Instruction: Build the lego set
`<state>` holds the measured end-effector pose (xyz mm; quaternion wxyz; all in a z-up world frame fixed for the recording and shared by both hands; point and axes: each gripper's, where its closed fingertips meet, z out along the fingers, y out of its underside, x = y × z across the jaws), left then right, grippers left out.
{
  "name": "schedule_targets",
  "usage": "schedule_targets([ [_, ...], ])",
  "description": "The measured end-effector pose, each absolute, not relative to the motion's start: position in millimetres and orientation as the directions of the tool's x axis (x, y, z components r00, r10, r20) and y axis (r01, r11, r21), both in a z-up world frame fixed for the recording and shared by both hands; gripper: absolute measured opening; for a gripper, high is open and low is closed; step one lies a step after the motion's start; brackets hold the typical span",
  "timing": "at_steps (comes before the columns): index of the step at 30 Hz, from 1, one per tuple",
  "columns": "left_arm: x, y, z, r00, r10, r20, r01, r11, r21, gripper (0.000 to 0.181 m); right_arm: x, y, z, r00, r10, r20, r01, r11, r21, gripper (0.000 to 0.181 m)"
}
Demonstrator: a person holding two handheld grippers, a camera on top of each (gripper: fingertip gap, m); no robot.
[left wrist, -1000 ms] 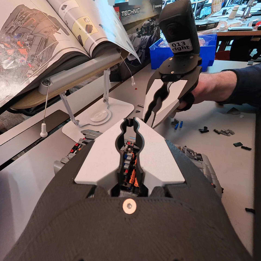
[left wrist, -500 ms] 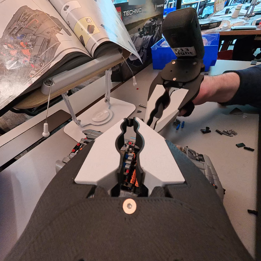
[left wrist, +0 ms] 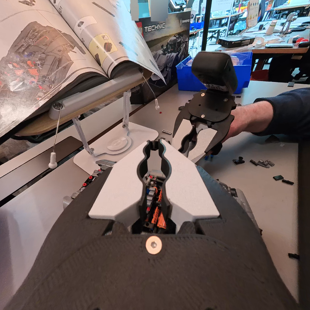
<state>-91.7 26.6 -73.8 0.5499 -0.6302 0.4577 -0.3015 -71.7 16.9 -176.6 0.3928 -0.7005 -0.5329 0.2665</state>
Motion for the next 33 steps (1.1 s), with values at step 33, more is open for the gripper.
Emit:
schedule_targets([
  [33, -65.4, 8.0, -89.3, 0.23, -0.973, -0.002, -0.218, -0.049, -0.975, 0.007, -85.4, -1.5, -99.7, 0.233, 0.97, -0.064, 0.204, -0.113, -0.972, 0.016],
])
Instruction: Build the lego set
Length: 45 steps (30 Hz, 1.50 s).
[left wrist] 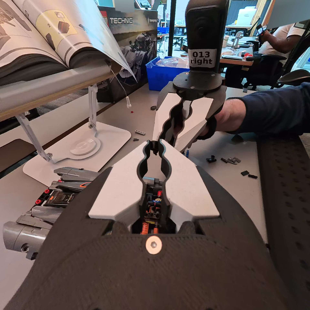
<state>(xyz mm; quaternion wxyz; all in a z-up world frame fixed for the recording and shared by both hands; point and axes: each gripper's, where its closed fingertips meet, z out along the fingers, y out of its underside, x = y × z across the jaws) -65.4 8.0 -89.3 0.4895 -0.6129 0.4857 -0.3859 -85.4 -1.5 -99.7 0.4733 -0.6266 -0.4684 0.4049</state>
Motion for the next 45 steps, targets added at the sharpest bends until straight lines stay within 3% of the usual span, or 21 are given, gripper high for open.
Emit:
schedule_targets([
  [10, -68.9, 4.4, -85.4, 0.211, -0.977, 0.012, -0.204, -0.056, -0.977, 0.007, -86.9, -4.3, -97.0, 0.242, 0.97, -0.011, 0.22, -0.066, -0.973, 0.013],
  [15, -72.2, 3.3, -82.3, 0.207, -0.978, 0.016, -0.194, -0.057, -0.979, 0.006, -85.1, -2.3, -95.9, 0.26, 0.966, 0.003, 0.22, -0.057, -0.974, 0.0],
  [45, -72.4, 7.7, -88.4, 0.226, -0.974, 0.009, -0.218, -0.06, -0.974, 0.0, -87.6, -2.6, -96.5, 0.286, 0.956, 0.06, 0.253, -0.015, -0.967, 0.0],
])
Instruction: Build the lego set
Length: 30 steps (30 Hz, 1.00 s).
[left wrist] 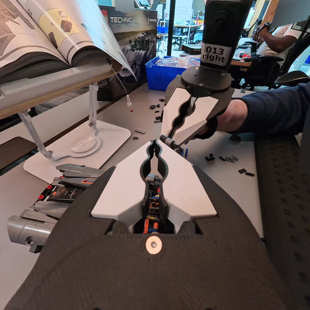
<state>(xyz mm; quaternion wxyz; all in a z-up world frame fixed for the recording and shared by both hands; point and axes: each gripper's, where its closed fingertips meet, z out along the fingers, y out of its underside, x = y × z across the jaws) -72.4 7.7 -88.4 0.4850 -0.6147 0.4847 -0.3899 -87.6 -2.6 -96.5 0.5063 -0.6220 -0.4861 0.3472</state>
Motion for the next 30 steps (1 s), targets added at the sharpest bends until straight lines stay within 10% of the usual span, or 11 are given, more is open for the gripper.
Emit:
schedule_targets([
  [30, -76.4, 5.2, -89.3, 0.215, -0.977, -0.002, -0.228, -0.049, -0.972, 0.0, -90.3, -4.9, -96.0, 0.3, 0.948, 0.103, 0.283, 0.015, -0.959, 0.0],
])
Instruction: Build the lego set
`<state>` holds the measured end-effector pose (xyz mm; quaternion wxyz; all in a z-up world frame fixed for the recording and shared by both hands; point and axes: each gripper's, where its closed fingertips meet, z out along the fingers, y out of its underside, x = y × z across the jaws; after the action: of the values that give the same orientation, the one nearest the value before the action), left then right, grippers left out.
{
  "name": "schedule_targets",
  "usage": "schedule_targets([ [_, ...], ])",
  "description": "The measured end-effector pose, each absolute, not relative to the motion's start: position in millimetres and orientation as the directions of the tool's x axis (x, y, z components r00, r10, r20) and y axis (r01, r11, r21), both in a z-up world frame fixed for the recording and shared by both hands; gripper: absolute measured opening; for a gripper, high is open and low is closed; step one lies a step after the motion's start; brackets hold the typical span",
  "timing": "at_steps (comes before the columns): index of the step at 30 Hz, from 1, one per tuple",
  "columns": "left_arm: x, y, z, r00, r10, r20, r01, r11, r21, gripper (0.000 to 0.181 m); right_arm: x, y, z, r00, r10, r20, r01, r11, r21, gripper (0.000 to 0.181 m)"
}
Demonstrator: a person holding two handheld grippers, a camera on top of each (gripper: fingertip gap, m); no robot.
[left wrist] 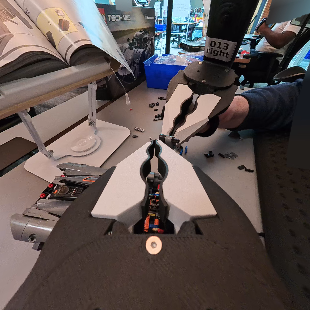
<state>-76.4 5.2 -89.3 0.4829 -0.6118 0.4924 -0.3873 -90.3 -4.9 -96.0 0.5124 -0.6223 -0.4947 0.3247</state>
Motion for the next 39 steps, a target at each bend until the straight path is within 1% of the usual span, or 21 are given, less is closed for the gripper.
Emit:
schedule_targets([
  [4, -72.7, 4.3, -91.1, 0.21, -0.978, -0.001, -0.233, -0.049, -0.971, 0.0, -87.0, -5.7, -97.1, 0.273, 0.958, 0.092, 0.298, 0.007, -0.955, 0.0],
  [7, -65.6, 3.1, -97.9, 0.205, -0.979, -0.012, -0.265, -0.044, -0.963, 0.0, -80.5, -7.9, -103.0, 0.218, 0.975, 0.048, 0.343, -0.03, -0.939, 0.0],
  [10, -53.2, -1.8, -107.4, 0.187, -0.982, -0.039, -0.322, -0.024, -0.946, 0.0, -71.4, -16.0, -113.2, 0.129, 0.991, -0.041, 0.397, -0.09, -0.913, 0.0],
  [15, -38.2, -6.2, -122.2, 0.178, -0.977, -0.118, -0.426, 0.032, -0.904, 0.0, -57.9, -17.4, -129.1, 0.083, 0.993, -0.079, 0.462, -0.108, -0.88, 0.0],
  [20, -32.3, -6.7, -136.4, 0.164, -0.975, -0.148, -0.499, 0.047, -0.866, 0.0, -51.0, -19.5, -143.6, 0.061, 0.993, -0.1, 0.518, -0.117, -0.847, 0.0],
  [25, -33.9, -6.6, -133.3, 0.166, -0.975, -0.147, -0.485, 0.049, -0.873, 0.0, -49.8, -20.0, -146.2, 0.055, 0.993, -0.104, 0.525, -0.117, -0.843, 0.0],
  [28, -48.5, 1.9, -129.4, 0.215, -0.962, -0.169, -0.492, 0.042, -0.869, 0.0, -50.6, -14.8, -145.0, 0.075, 0.993, -0.093, 0.502, -0.118, -0.857, 0.0],
  [31, -85.3, 18.6, -117.4, 0.332, -0.921, -0.204, -0.503, 0.011, -0.864, 0.004, -52.1, -7.9, -153.5, 0.106, 0.991, -0.08, 0.498, -0.122, -0.859, 0.0],
  [33, -113.5, 25.2, -109.0, 0.416, -0.891, -0.18, -0.486, -0.05, -0.873, 0.007, -52.8, -5.1, -160.9, 0.119, 0.99, -0.074, 0.508, -0.125, -0.853, 0.0],
  [35, -142.3, 25.8, -118.5, 0.471, -0.866, -0.168, -0.532, -0.127, -0.837, 0.012, -54.0, -3.9, -163.8, 0.125, 0.99, -0.061, 0.511, -0.117, -0.851, 0.0],
  [36, -154.6, 23.9, -126.3, 0.488, -0.858, -0.163, -0.56, -0.165, -0.812, 0.015, -54.4, -3.8, -164.4, 0.125, 0.99, -0.057, 0.513, -0.114, -0.851, 0.0],
  [37, -160.3, 13.5, -135.5, 0.463, -0.878, -0.119, -0.588, -0.204, -0.783, 0.017, -54.6, -3.6, -164.5, 0.126, 0.991, -0.055, 0.512, -0.112, -0.852, 0.0],
  [39, -165.8, 0.8, -142.0, 0.439, -0.894, -0.088, -0.609, -0.225, -0.761, 0.018, -54.8, -2.3, -164.7, 0.131, 0.99, -0.056, 0.506, -0.116, -0.855, 0.0],
])
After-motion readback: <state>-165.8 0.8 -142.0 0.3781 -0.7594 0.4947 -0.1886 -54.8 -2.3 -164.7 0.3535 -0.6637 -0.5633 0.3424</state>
